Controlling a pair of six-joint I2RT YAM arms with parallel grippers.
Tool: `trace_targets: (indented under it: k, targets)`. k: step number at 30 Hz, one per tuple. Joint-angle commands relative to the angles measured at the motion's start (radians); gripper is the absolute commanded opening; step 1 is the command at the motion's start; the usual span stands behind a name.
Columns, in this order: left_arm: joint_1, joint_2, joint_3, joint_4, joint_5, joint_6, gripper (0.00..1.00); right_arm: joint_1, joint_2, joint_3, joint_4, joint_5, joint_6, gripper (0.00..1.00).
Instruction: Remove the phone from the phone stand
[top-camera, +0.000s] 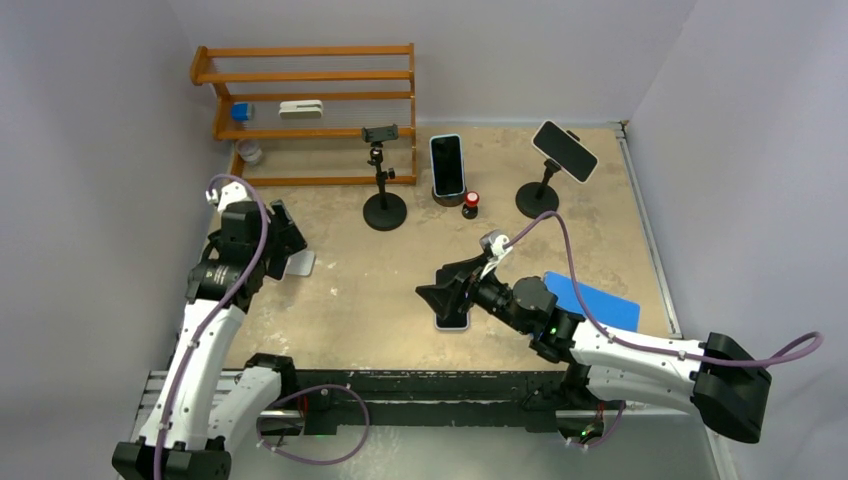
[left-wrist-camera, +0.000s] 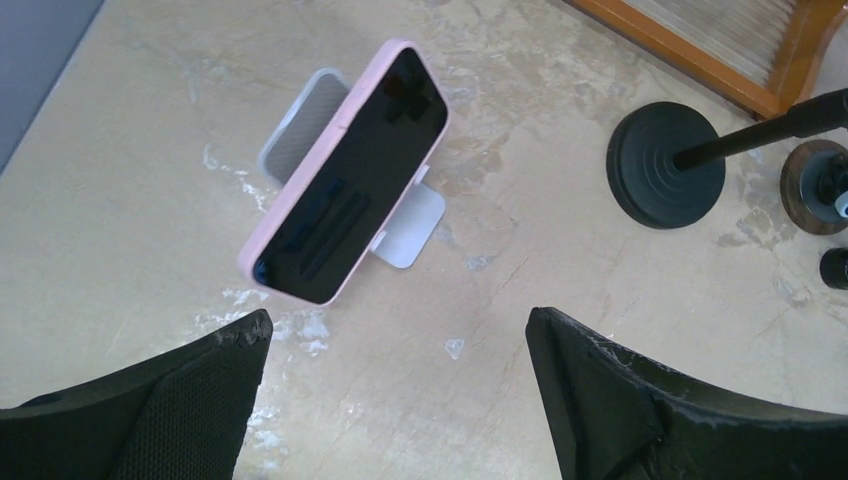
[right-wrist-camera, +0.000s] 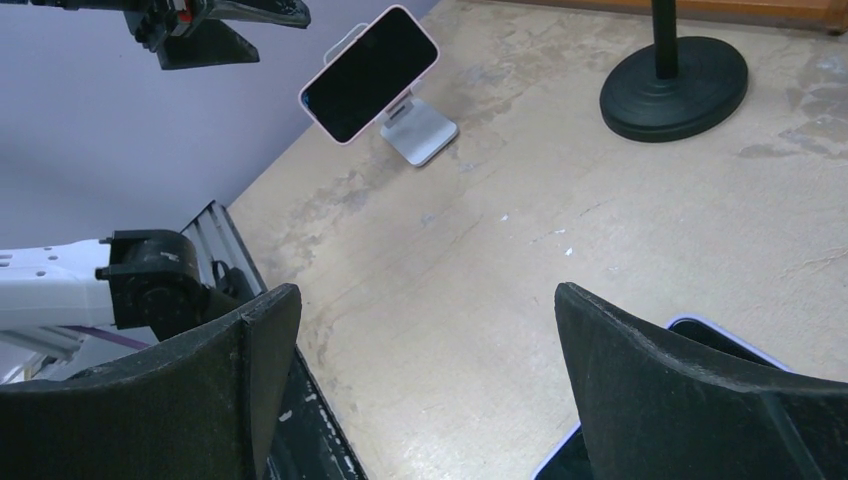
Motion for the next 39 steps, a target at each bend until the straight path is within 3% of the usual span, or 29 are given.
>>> trace_targets:
  k: [1, 5, 17, 23, 31, 39]
  targets:
    - [0.021, -0.053, -0.009, -0.043, -0.04, -0.052, 0.98, -0.001, -0.023, -0.006, 0.079, -0.038, 0.012, 0.97]
    - [0.059, -0.066, -0.057, -0.025, -0.029, -0.072, 0.99, 0.0, -0.034, -0.021, 0.097, -0.052, 0.02, 0.97]
    - [0.341, -0.02, -0.158, 0.081, 0.234, -0.133, 1.0, -0.001, -0.019, -0.037, 0.122, -0.113, 0.037, 0.97]
    - [0.417, 0.0, -0.21, 0.129, 0.3, -0.187, 1.0, -0.001, -0.002, -0.038, 0.135, -0.125, 0.043, 0.97]
    - [0.466, 0.034, -0.265, 0.21, 0.385, -0.221, 0.97, 0.0, -0.032, -0.044, 0.123, -0.089, 0.036, 0.97]
    - [0.475, -0.012, -0.325, 0.268, 0.358, -0.256, 0.86, 0.0, -0.005, -0.036, 0.127, -0.086, 0.035, 0.97]
